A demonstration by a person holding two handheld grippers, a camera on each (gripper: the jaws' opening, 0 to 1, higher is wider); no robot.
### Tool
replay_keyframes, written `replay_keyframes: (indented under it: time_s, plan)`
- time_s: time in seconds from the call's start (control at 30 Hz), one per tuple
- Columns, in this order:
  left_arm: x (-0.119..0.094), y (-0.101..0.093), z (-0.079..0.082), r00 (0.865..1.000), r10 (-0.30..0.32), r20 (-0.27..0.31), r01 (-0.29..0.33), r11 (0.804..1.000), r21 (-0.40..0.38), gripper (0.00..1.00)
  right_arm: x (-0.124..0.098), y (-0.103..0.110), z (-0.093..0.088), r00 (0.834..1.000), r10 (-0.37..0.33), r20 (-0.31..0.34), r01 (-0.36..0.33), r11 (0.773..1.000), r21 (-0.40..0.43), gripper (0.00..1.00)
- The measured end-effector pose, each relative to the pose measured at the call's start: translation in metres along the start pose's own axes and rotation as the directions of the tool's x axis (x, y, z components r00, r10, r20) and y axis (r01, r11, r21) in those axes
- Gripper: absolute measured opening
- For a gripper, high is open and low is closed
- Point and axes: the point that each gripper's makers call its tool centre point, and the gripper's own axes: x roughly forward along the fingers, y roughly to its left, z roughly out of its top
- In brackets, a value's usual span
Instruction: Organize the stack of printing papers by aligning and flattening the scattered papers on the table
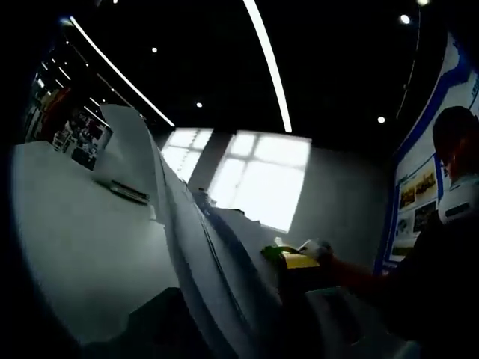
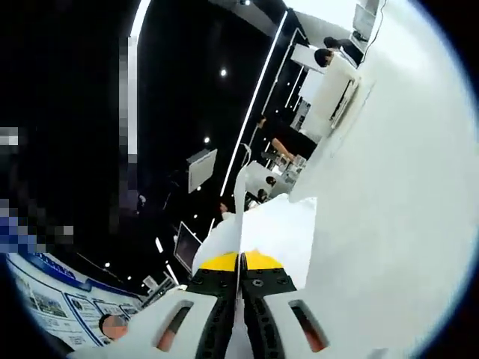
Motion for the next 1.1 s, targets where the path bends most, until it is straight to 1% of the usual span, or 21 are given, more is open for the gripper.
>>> replay_keyframes:
  time_s: [0.07,0.17,0.2,0.3,0.33,0.47,0.53,0.63,0.7,0.8,0.87,0.97,1.03,1.1]
  plan:
    - [0.0,0.0,0.0,1.0,-0.003,0.001,0.003,1.0,-0.006,0.27,-0.003,-0.002,0.005,1.0,-0.005,0.015,0.005,1.0,-0.002,0.0]
    - [0.001,0.0,-0.001,1.0,-0.004,-0.009,0.003,1.0,-0.013,0.28,-0.007,-0.006,0.006,1.0,-0.012,0.029,0.012,1.0,-0.012,0.0]
    - [0.001,0.0,-0.001,1.0,-0.005,-0.012,0.004,1.0,-0.013,0.29,-0.007,-0.008,0.007,0.999,-0.014,0.038,0.014,1.0,-0.001,0.0]
    - [0.002,-0.001,-0.003,1.0,-0.004,-0.021,0.004,1.0,-0.01,0.29,-0.006,-0.005,0.007,0.999,-0.012,0.04,0.012,1.0,-0.006,0.0]
    - [0.002,-0.001,-0.003,1.0,-0.006,-0.022,0.005,1.0,-0.012,0.29,-0.005,-0.004,0.005,0.999,-0.011,0.039,0.012,1.0,-0.013,0.0]
    - [0.003,-0.001,-0.005,1.0,-0.003,-0.03,0.003,1.0,-0.008,0.29,0.002,0.008,-0.015,1.0,0.013,-0.004,-0.013,1.0,-0.025,0.0]
    - [0.002,-0.001,-0.005,0.999,0.0,-0.032,0.0,1.0,-0.001,0.28,0.006,0.012,-0.022,1.0,0.023,-0.016,-0.023,0.999,-0.025,0.0]
    - [0.001,0.001,-0.007,0.999,0.01,-0.04,-0.009,0.999,0.037,0.22,0.006,0.016,-0.029,1.0,0.017,-0.024,-0.018,0.999,-0.042,0.0]
    - [0.0,0.002,-0.009,0.998,0.013,-0.054,-0.008,0.996,0.088,0.14,0.005,0.014,-0.028,1.0,0.01,-0.018,-0.01,0.999,-0.042,0.0]
    - [0.001,0.0,-0.011,0.998,0.009,-0.062,-0.003,0.995,0.1,0.09,0.004,0.015,-0.029,1.0,0.008,-0.017,-0.008,0.999,-0.039,0.0]
    - [0.001,0.0,-0.011,0.998,0.014,-0.065,-0.007,0.994,0.109,0.06,0.005,0.015,-0.03,1.0,0.01,-0.016,-0.011,0.999,-0.042,0.0]
    - [0.0,-0.001,-0.01,0.998,0.009,-0.057,-0.002,0.992,0.122,0.06,0.005,0.018,-0.03,1.0,0.022,-0.014,-0.023,0.998,-0.056,0.0]
    - [-0.001,-0.002,-0.008,0.999,0.0,-0.051,0.006,0.993,0.118,0.06,0.003,0.023,-0.029,0.999,0.048,-0.013,-0.049,0.995,-0.087,0.0]
    - [-0.003,-0.004,-0.004,0.999,-0.011,-0.035,0.015,0.993,0.117,0.05,0.001,0.025,-0.024,0.998,0.054,-0.007,-0.055,0.989,-0.134,0.0]
